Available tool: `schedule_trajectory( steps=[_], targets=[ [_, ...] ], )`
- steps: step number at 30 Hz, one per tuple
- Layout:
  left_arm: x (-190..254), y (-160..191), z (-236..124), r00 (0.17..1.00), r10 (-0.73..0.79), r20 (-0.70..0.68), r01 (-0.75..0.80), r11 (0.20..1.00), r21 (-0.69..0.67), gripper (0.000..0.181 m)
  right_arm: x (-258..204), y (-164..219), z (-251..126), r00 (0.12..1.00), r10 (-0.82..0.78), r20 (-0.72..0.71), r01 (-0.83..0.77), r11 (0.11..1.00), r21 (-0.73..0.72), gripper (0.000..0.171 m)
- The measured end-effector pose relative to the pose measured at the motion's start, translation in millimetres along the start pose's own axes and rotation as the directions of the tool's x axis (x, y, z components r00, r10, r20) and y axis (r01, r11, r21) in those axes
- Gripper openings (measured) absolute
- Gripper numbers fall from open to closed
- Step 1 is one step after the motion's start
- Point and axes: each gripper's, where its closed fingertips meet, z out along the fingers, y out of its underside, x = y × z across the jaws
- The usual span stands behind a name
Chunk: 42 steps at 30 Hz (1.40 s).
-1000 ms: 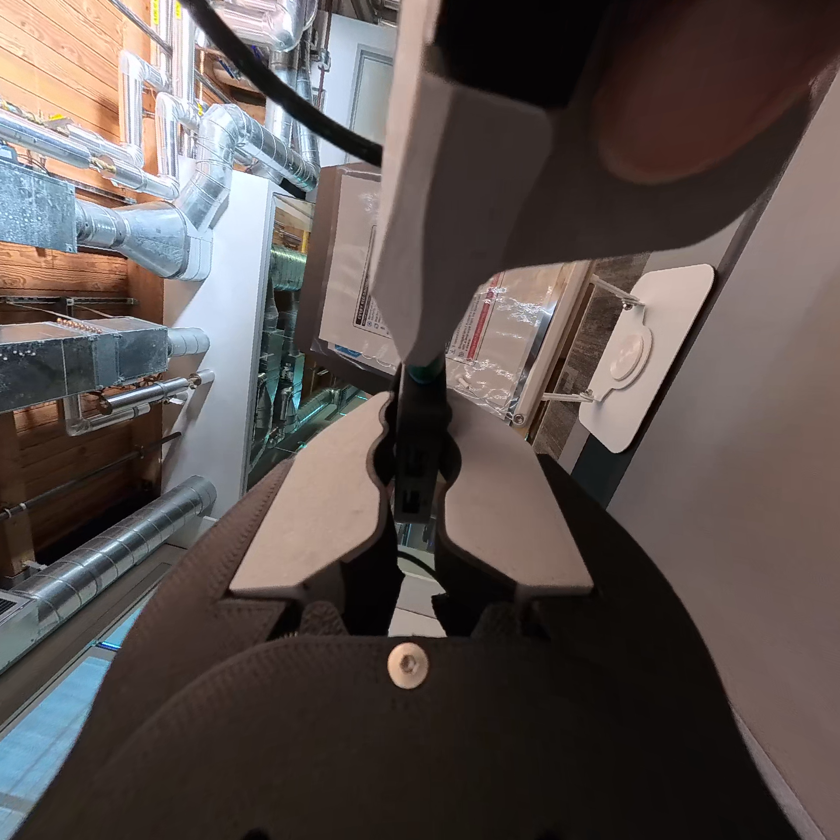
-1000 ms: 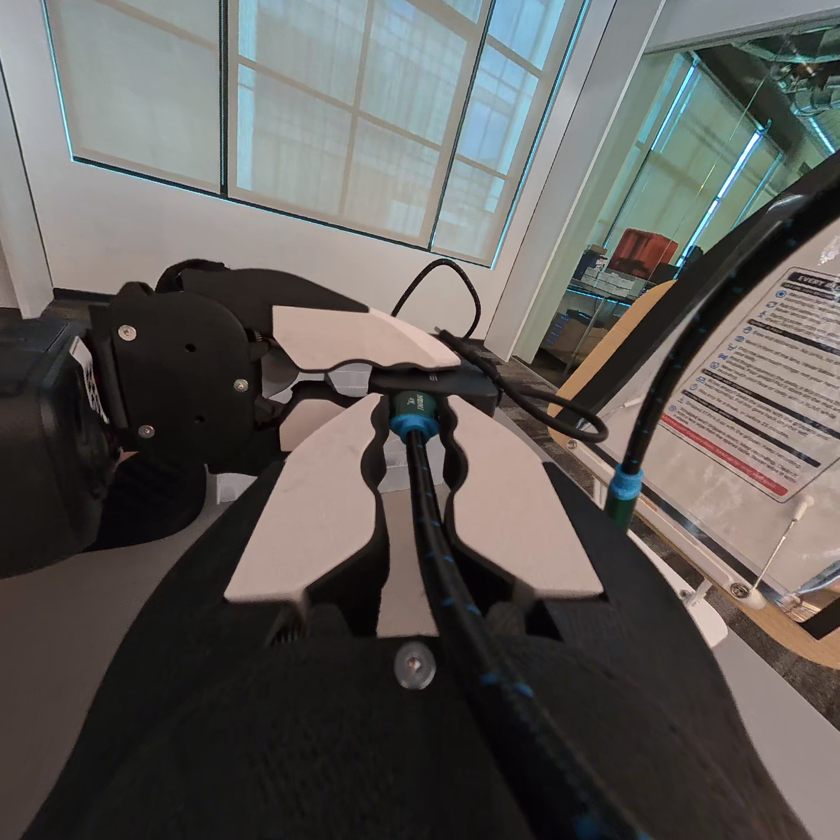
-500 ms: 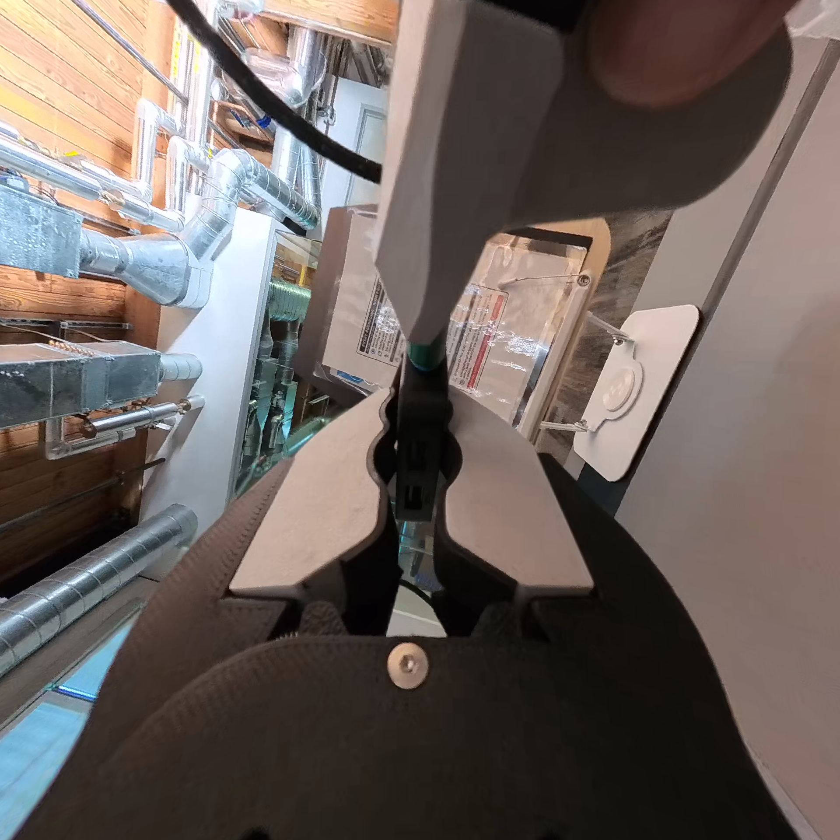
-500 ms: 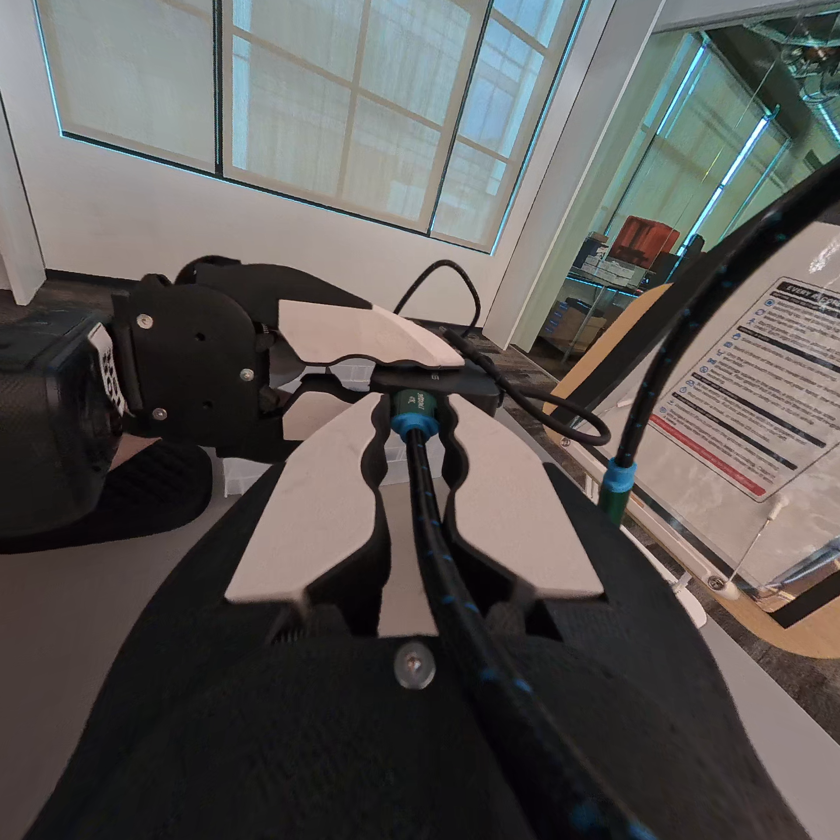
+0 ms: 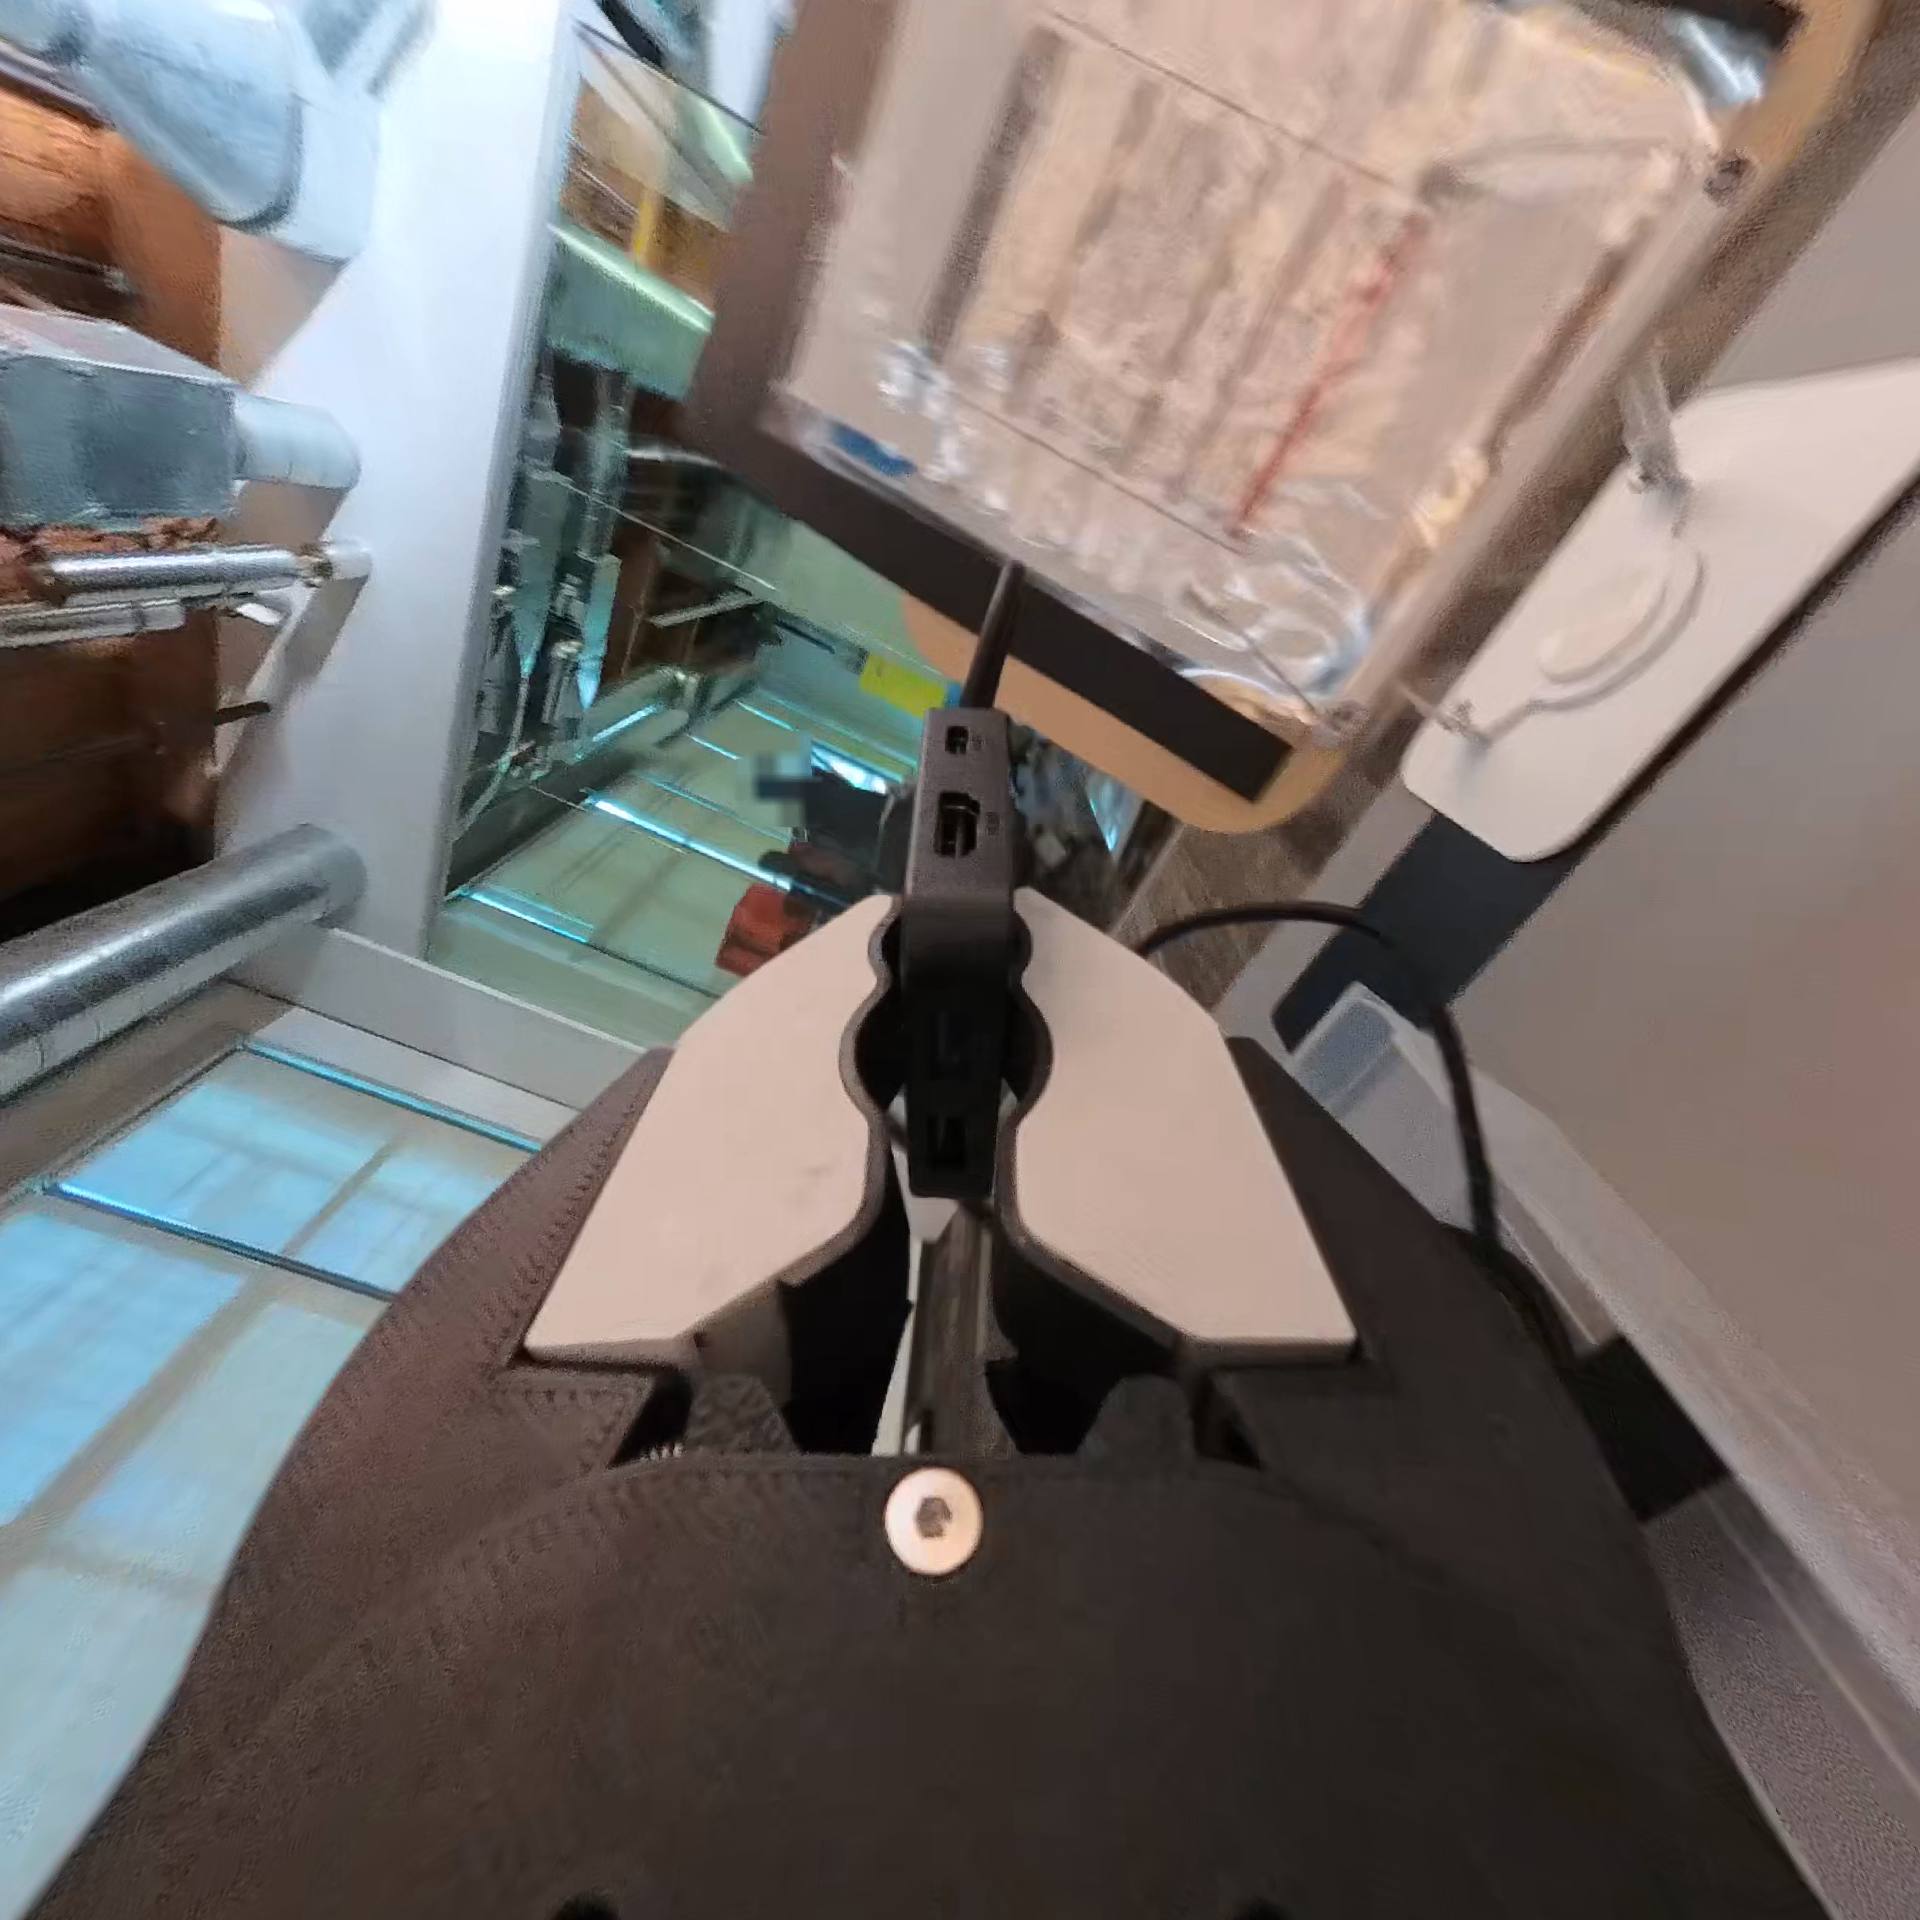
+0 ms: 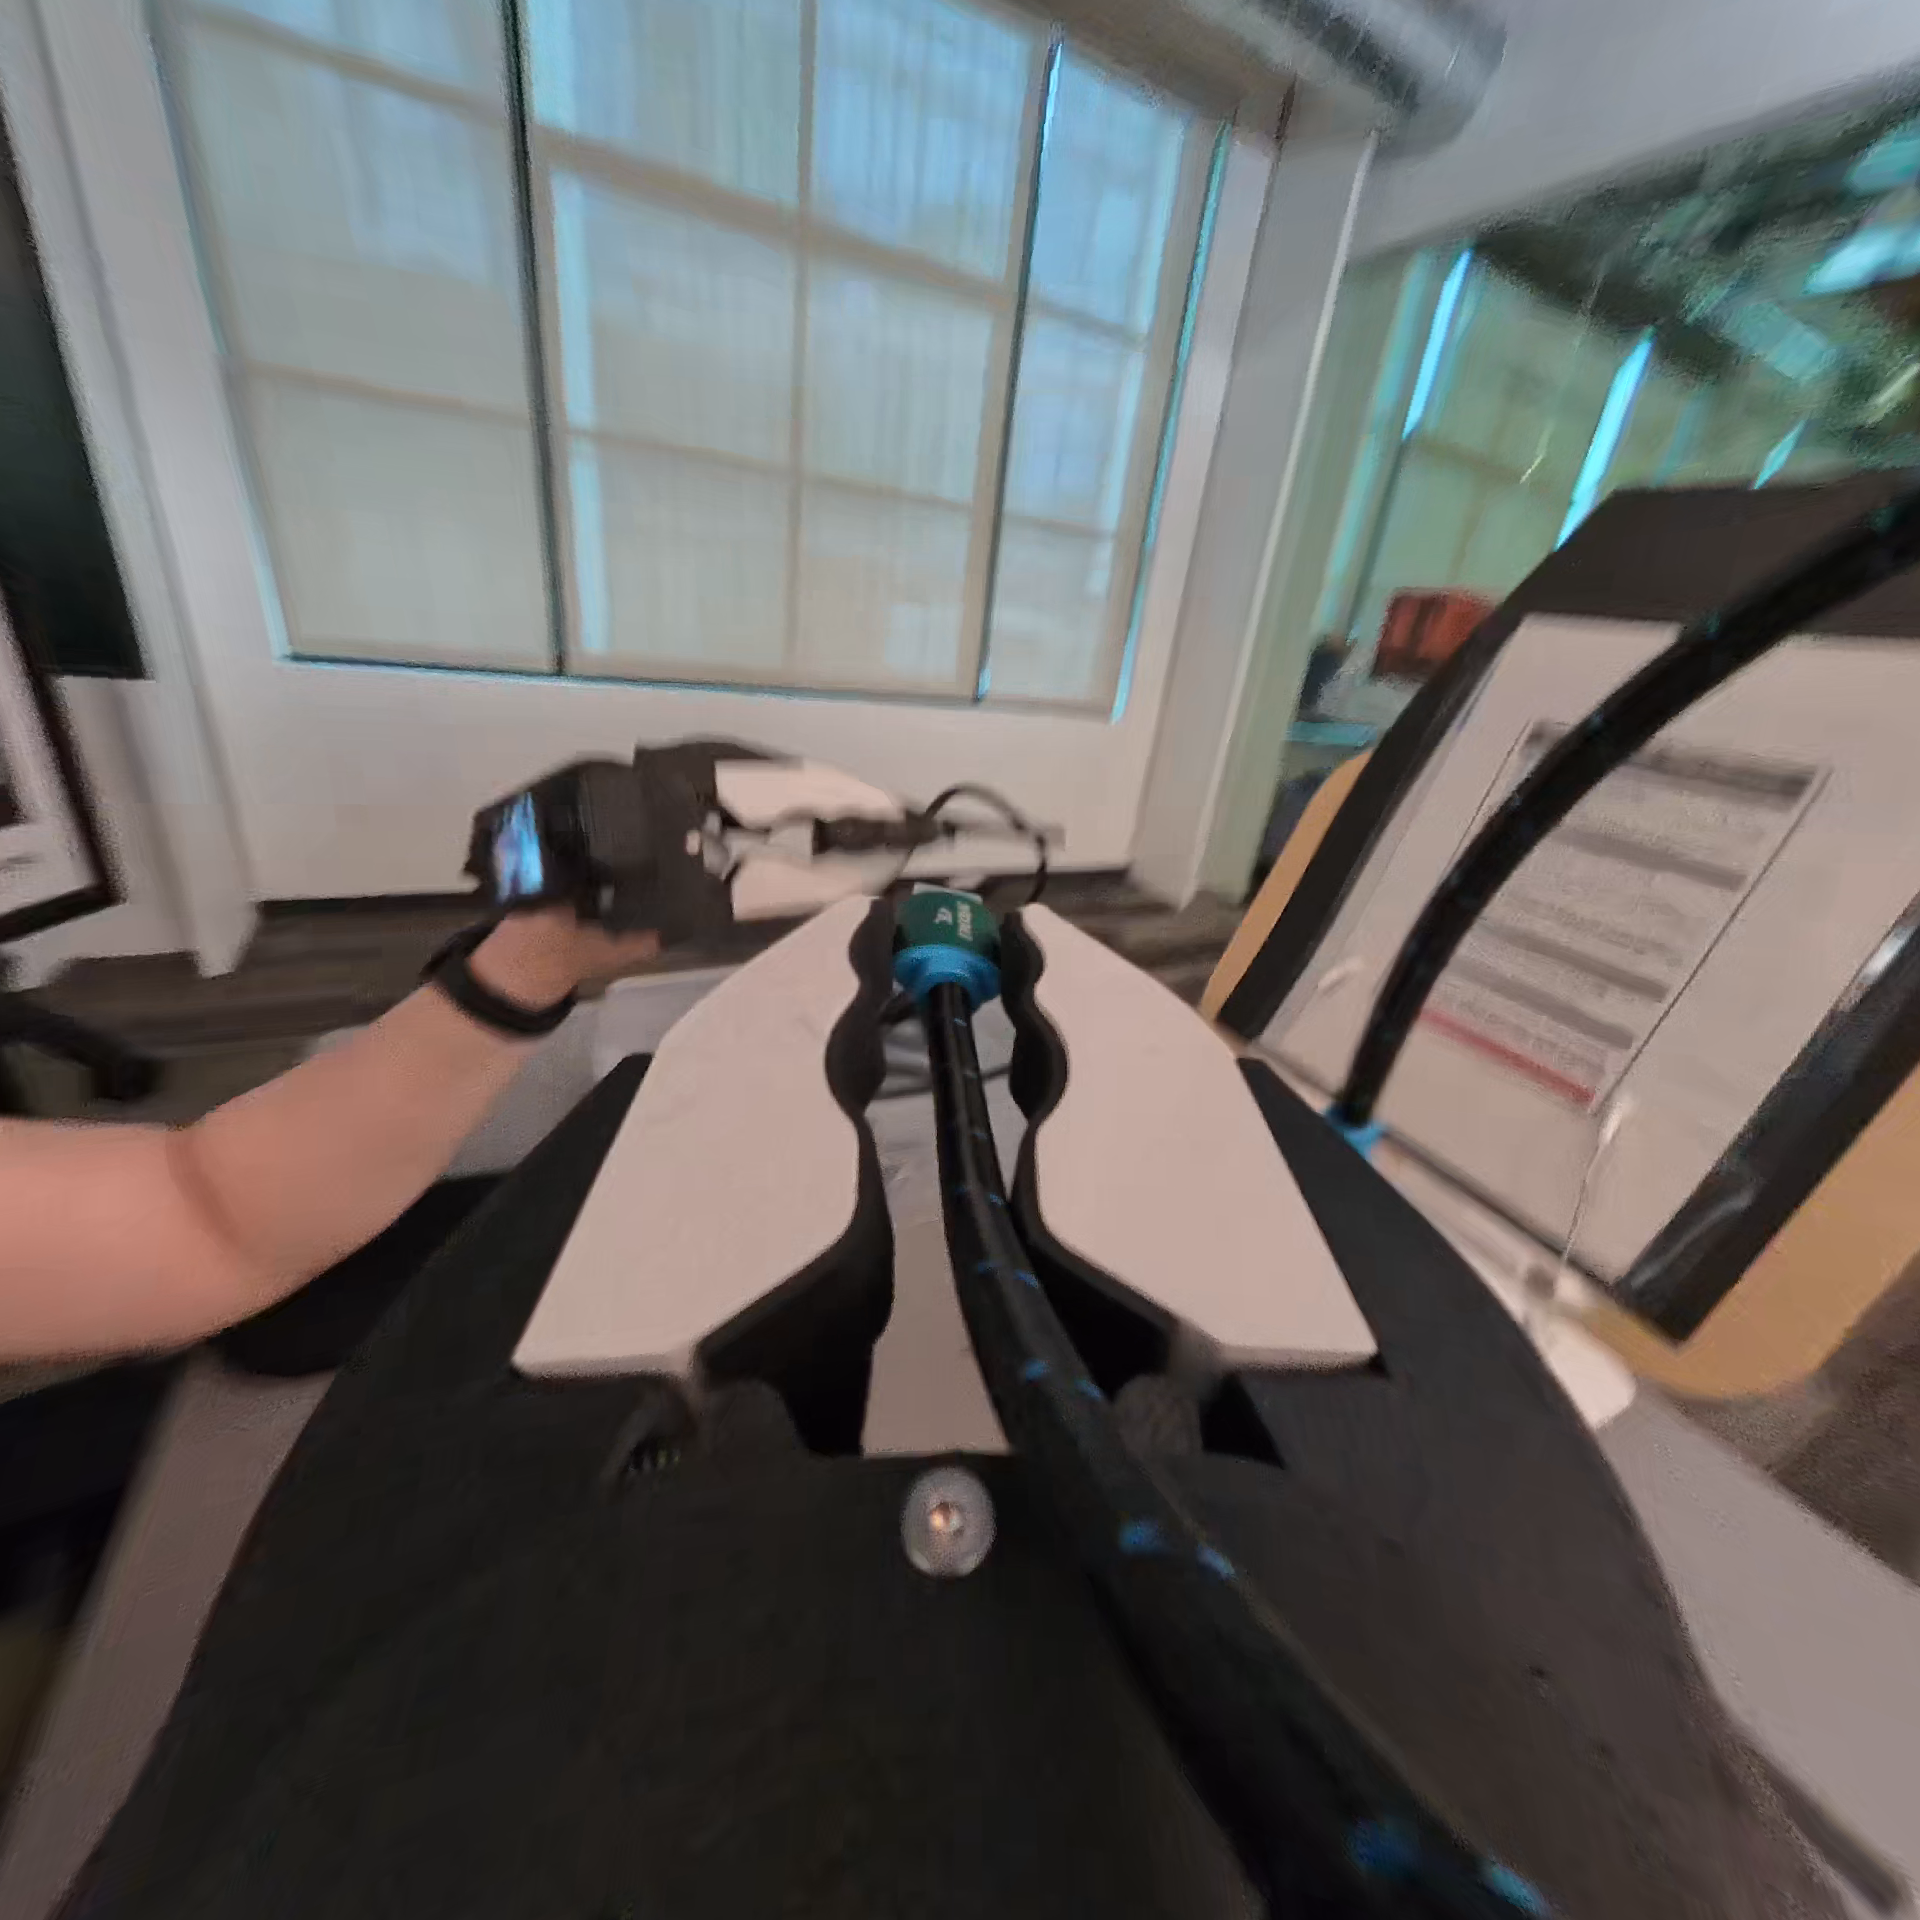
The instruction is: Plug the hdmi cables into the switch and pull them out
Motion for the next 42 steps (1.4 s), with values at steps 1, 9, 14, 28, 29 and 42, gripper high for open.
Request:
schedule_trajectory(
  steps=[1,9,14,28,29,42],
  targets=[
    [-18,3,-8,0.998,-0.052,0.033,0.051,0.998,0.029,0.015,6,-1,-17,0.999,0.043,0.024,-0.042,0.998,-0.047,0.021],
    [-50,14,-29,0.990,-0.128,0.061,0.126,0.991,0.039,0.015,43,68,-144,0.976,0.217,-0.011,-0.200,0.880,-0.431,0.021],
    [-33,6,-22,0.996,-0.087,0.018,0.086,0.996,0.030,0.015,31,151,-212,0.949,0.313,0.040,-0.207,0.713,-0.670,0.022],
    [11,-18,-11,0.996,0.063,-0.060,-0.060,0.997,0.038,0.015,56,257,-229,0.871,0.450,-0.198,-0.363,0.315,-0.877,0.005],
    [13,-19,-11,0.996,0.071,-0.060,-0.069,0.997,0.038,0.015,55,258,-225,0.874,0.446,-0.191,-0.352,0.312,-0.883,0.005],
    [16,-15,-10,0.993,0.088,-0.076,-0.087,0.996,0.016,0.015,51,230,-230,0.835,0.436,-0.335,-0.473,0.258,-0.843,0.023]
  ],
)
